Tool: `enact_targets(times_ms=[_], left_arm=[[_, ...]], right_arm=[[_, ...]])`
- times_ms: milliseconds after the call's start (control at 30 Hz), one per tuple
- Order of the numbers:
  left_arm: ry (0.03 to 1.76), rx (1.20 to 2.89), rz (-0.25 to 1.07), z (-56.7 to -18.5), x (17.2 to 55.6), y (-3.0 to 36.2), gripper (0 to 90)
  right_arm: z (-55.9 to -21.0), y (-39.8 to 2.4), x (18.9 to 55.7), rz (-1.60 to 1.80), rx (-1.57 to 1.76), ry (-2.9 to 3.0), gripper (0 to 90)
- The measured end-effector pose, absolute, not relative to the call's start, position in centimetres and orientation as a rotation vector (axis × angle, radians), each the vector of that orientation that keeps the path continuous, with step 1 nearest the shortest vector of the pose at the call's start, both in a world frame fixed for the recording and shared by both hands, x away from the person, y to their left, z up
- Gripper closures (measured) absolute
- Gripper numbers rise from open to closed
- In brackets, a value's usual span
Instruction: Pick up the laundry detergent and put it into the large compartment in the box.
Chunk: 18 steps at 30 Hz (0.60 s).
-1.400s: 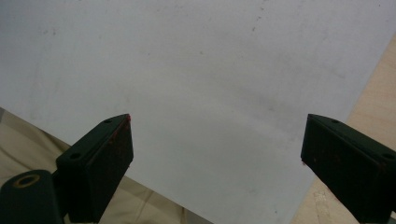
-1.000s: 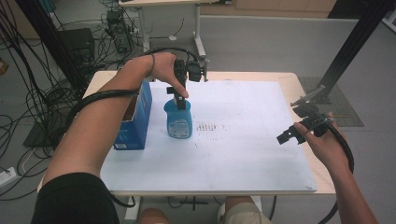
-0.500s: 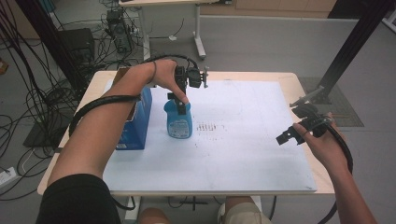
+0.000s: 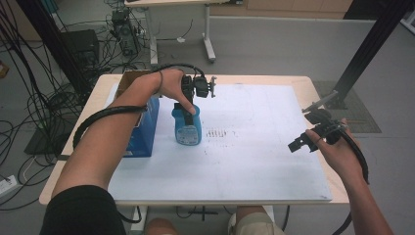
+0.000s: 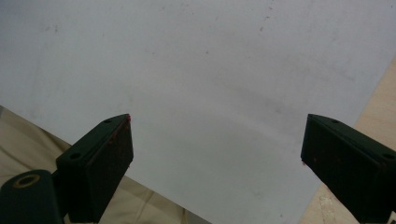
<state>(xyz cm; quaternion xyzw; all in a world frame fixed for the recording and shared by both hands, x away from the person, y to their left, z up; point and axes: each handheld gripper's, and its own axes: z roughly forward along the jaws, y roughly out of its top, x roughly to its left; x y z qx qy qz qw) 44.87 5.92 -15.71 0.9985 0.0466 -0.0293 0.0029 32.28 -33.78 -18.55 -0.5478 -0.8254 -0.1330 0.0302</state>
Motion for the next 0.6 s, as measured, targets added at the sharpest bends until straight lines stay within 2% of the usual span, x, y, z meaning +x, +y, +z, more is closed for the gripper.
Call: enact_targets(times_ms=[600], left_arm=[[0.154, 3.144, -0.09, -17.2, 44.7, 6.0, 4.9]], right_arm=[[-18.9, -33.5, 32.5, -0.398, -1.67, -2.556, 9.2]])
